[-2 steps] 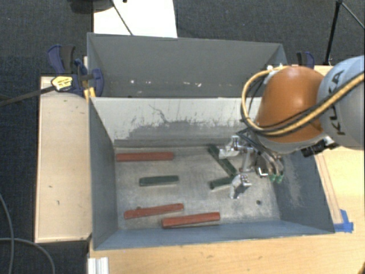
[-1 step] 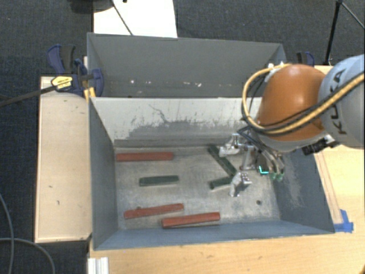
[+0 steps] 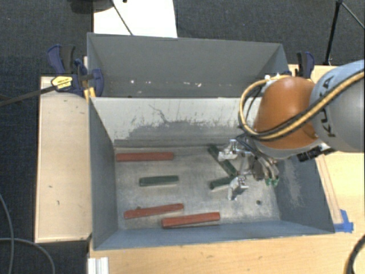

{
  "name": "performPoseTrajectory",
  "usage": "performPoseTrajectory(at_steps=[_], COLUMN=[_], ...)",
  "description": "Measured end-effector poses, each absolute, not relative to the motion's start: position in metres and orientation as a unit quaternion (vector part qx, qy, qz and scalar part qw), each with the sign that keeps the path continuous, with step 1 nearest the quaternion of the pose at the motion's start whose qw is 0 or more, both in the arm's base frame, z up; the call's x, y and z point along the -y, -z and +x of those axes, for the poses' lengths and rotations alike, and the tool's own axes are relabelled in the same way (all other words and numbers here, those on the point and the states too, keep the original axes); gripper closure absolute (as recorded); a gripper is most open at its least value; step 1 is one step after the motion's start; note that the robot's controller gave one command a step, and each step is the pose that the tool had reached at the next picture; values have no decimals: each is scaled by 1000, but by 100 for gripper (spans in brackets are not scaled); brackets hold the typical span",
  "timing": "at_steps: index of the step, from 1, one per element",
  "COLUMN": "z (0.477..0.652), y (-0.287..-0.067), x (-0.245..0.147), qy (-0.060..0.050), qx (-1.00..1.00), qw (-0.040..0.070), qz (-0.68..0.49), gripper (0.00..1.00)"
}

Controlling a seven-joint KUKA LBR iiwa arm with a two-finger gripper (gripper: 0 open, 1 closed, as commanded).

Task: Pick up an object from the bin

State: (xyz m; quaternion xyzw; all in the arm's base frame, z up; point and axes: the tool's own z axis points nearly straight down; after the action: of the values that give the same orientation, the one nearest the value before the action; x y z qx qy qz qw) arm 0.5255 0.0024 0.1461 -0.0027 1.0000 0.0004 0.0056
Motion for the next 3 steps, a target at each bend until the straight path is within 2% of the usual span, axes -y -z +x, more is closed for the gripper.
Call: performPoseTrajectory(at_steps=[1, 3], z=[541, 540], y=[-81, -83], x=[37, 37], qy=[0, -1], qx=[-997, -997], qw=[8, 6], qz=[-71, -71], gripper=[100, 100])
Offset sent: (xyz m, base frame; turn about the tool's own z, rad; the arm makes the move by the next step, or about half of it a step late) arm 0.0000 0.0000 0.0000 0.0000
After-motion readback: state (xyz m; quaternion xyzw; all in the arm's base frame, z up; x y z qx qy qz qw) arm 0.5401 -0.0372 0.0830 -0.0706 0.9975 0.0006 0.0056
